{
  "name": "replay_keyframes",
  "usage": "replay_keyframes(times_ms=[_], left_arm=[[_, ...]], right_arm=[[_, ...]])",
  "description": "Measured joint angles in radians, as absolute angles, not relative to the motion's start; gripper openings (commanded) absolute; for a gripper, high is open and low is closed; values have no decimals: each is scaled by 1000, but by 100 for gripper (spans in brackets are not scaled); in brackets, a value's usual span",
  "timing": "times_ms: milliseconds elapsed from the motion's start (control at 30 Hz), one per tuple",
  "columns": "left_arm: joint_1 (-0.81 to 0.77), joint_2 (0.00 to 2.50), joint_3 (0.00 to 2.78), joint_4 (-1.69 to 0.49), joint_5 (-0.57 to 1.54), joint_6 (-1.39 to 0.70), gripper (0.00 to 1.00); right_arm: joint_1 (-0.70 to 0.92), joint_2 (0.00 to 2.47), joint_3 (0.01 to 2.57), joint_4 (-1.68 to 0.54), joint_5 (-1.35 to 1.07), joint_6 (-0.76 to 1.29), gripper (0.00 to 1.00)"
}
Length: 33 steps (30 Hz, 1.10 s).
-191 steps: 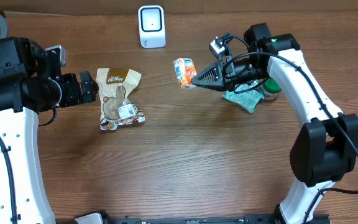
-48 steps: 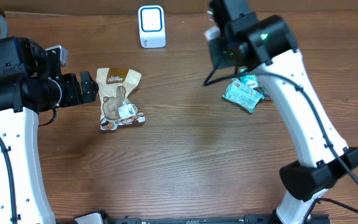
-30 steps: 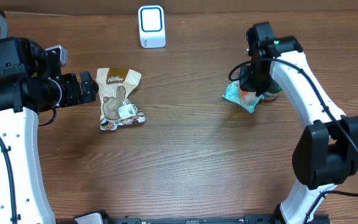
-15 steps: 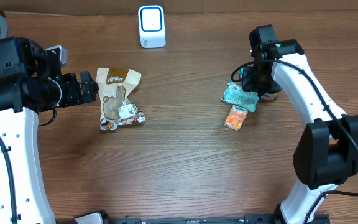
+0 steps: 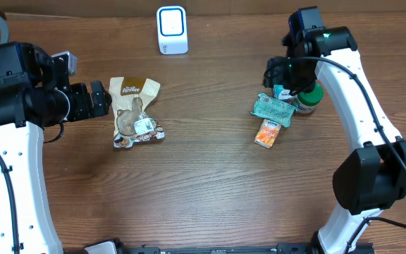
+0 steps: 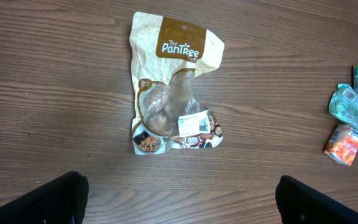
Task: Scan the item barcode
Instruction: 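Reach the right gripper to the Pantree pouch and grasp it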
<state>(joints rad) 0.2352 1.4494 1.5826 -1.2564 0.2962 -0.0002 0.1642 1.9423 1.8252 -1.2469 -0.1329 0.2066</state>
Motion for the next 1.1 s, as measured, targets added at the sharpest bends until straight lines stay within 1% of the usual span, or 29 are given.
replay_keyframes(times_ms=[167, 300, 467, 600, 700, 900, 967, 1100], left_arm=[[235, 1449, 1583, -1256, 296, 0, 100], [235, 1449, 1583, -1256, 296, 0, 99], [235, 1449, 1583, -1256, 296, 0, 99], [235, 1449, 1583, -1257, 296, 0, 100], [235, 1449, 1583, -1257, 296, 0, 100], [235, 1449, 1583, -1257, 296, 0, 99], [235, 1449, 1583, -1256, 296, 0, 100], [235, 1449, 1583, -1256, 296, 0, 100]], right_arm=[[172, 1942, 1807, -1116, -348, 210, 71], [219, 1943, 1736, -985, -453, 247, 73], [343, 1950, 1658, -827, -505, 321, 75], [448, 1986, 1642, -715, -522, 365, 80], [524, 2037, 1641, -632, -530, 385, 82], [630, 2154, 1637, -518, -538, 419, 83], [649, 2185, 1636, -488, -539, 427, 82], [672, 2232, 1635, -446, -541, 435, 71]])
